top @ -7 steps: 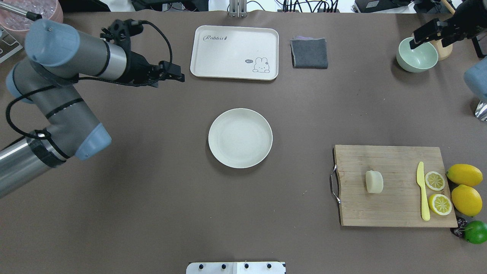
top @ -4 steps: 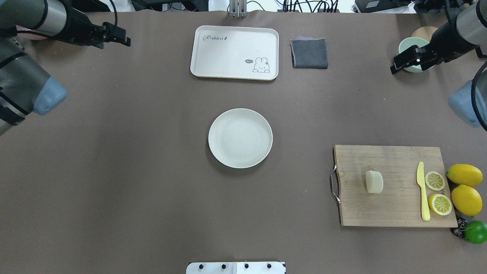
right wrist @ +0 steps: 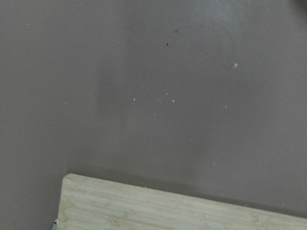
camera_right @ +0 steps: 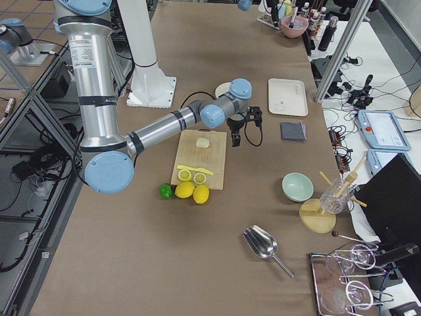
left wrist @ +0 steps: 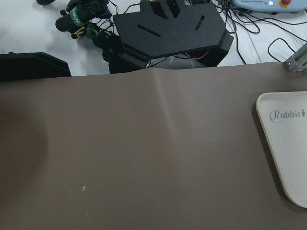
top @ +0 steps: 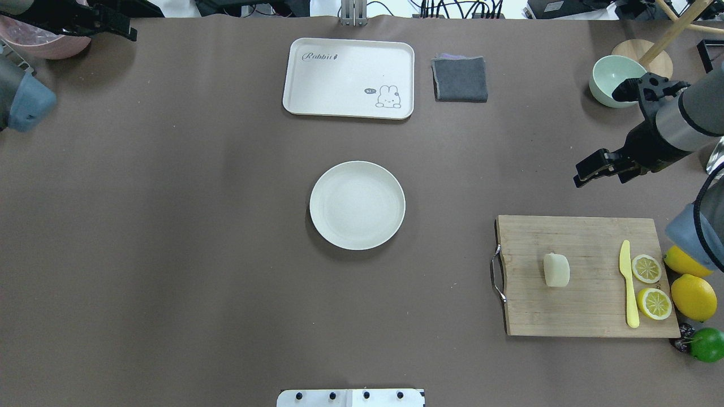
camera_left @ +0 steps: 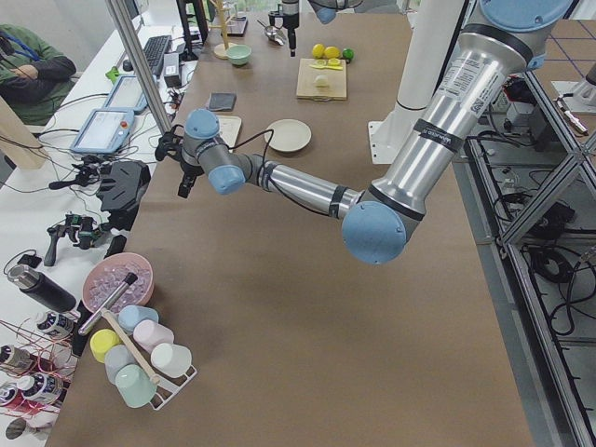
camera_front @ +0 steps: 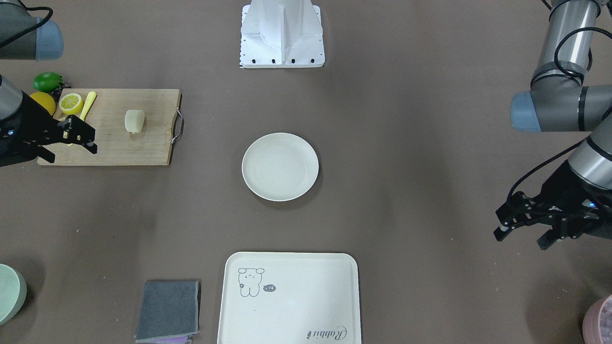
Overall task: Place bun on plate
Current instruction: 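Lower the right gripper onto the white bun and close on it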
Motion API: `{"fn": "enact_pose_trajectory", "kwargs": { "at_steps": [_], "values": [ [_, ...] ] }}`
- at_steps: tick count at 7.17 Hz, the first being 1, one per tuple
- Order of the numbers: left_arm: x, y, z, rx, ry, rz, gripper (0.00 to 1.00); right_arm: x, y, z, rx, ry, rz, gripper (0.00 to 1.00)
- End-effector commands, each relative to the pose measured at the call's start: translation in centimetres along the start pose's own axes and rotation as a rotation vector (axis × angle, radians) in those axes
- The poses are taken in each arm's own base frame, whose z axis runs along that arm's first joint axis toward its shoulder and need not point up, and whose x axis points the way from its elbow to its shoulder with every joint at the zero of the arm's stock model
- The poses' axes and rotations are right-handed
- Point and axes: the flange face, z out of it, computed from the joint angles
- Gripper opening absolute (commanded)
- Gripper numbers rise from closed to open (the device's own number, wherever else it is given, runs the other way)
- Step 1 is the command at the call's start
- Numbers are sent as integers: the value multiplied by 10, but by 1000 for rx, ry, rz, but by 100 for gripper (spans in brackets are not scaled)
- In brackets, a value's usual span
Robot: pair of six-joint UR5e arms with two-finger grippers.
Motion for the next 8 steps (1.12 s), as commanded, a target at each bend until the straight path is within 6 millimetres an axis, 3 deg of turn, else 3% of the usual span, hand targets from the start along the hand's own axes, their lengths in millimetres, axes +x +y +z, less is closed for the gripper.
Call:
{"fn": "enact_pose_trajectory", "kwargs": {
  "at_steps": [1,3,4,8],
  "values": [
    [-6,1,5,-5,-12,21,97,-35,30,45,-57,44,64,100],
    [-4,5,10,-15,-11,35,97,-47,46,68,-66,65,83,100],
    [7,0,12,-12,-7,44,97,-49,51,74,-82,70,78,100],
    [17,3,27,17,-50,65,97,-66,75,96,-128,76,70,99]
  ]
}}
